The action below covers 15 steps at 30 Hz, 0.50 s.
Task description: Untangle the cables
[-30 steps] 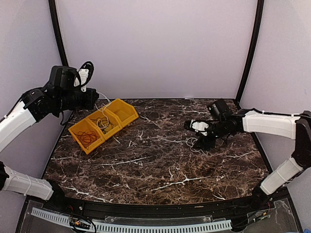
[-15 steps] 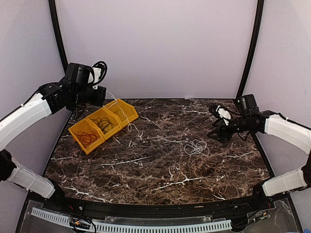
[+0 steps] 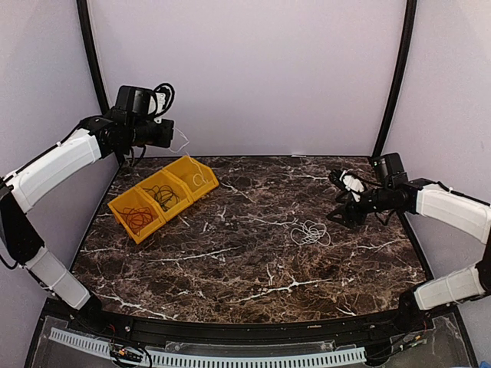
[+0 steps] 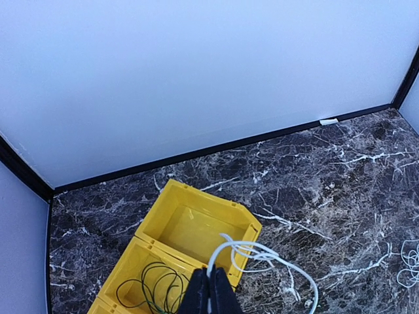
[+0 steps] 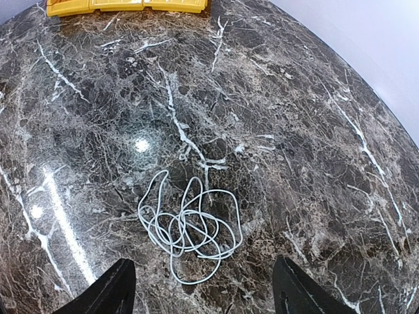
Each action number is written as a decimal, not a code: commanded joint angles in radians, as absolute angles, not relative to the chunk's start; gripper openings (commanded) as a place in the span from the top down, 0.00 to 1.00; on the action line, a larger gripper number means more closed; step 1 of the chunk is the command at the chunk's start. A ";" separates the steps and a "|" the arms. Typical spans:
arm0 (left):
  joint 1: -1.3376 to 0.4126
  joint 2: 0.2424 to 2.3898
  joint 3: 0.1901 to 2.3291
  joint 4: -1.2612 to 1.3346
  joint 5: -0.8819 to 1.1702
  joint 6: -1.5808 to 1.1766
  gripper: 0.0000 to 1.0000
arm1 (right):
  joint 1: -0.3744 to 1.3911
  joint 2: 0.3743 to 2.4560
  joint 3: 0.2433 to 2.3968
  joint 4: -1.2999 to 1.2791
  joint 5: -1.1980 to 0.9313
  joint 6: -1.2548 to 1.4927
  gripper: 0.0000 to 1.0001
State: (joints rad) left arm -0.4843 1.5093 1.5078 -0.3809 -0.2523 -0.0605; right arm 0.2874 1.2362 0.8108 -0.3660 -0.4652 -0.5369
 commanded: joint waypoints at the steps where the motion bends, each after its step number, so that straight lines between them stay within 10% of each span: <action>1: -0.431 1.546 1.567 -0.339 -0.201 -0.079 1.00 | 0.284 1.231 0.801 -0.325 -0.451 -0.554 0.26; 15: -0.350 1.715 1.610 -0.274 -0.202 -0.103 1.00 | 0.283 1.238 0.799 -0.330 -0.441 -0.565 0.26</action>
State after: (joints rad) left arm -0.3634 1.6783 1.5852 -0.3065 -0.1898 -0.0933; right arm 0.2871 1.2362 0.8104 -0.3588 -0.4477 -0.5503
